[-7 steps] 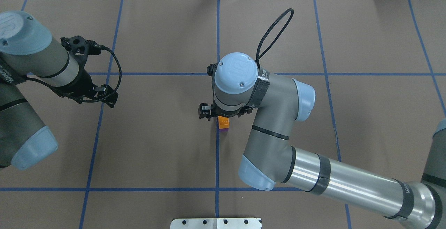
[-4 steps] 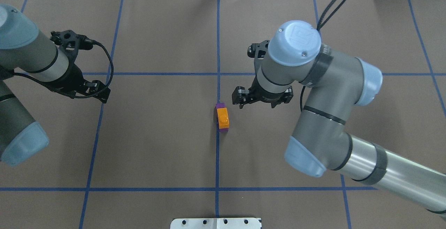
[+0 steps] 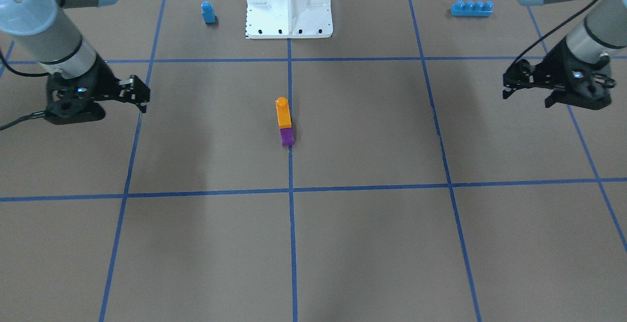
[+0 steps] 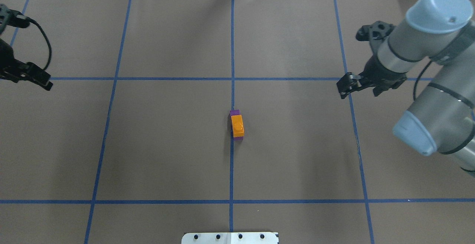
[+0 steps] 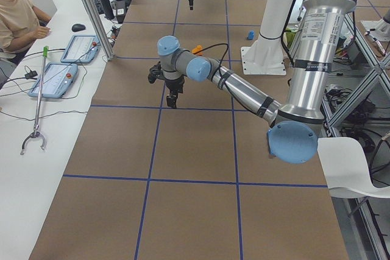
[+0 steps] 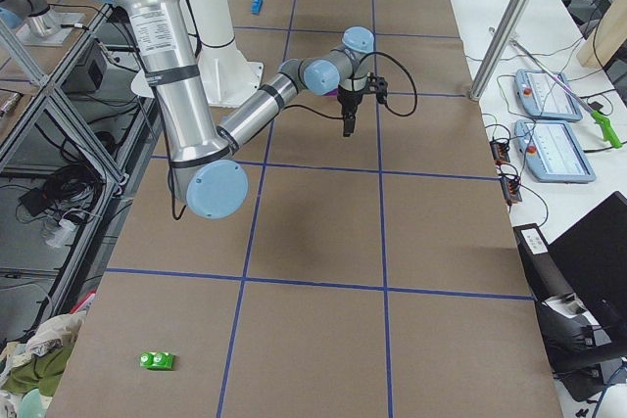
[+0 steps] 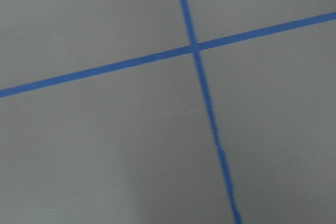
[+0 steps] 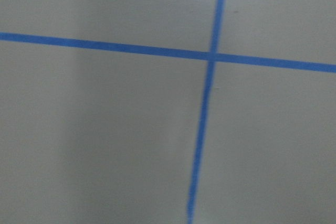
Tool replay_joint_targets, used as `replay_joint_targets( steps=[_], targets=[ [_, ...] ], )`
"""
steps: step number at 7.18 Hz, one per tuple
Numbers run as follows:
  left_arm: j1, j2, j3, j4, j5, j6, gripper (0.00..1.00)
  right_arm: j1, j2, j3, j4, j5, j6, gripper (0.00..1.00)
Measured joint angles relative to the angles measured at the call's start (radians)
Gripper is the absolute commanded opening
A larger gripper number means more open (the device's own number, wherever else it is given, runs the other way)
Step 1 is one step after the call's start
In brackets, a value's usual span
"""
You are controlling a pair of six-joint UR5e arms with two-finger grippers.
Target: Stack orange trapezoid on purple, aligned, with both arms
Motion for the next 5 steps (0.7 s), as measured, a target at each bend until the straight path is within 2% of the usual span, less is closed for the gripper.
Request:
replay_joint_targets(
  steps=[1,3,5],
  targets=[
    [-0.093,0.005,0.072,0.000,-0.049,0.148,1.00,0.094,-0.079,-0.002,0.003,0.009,-0.136,1.00],
    [-0.220,0.015,0.202,0.000,-0.076,0.400,1.00,0.302,-0.216,-0.033,0.005,0.049,-0.392,1.00],
    [-0.297,0.019,0.286,0.000,-0.078,0.512,1.00,0.489,-0.276,-0.133,0.006,0.114,-0.592,1.00]
  ],
)
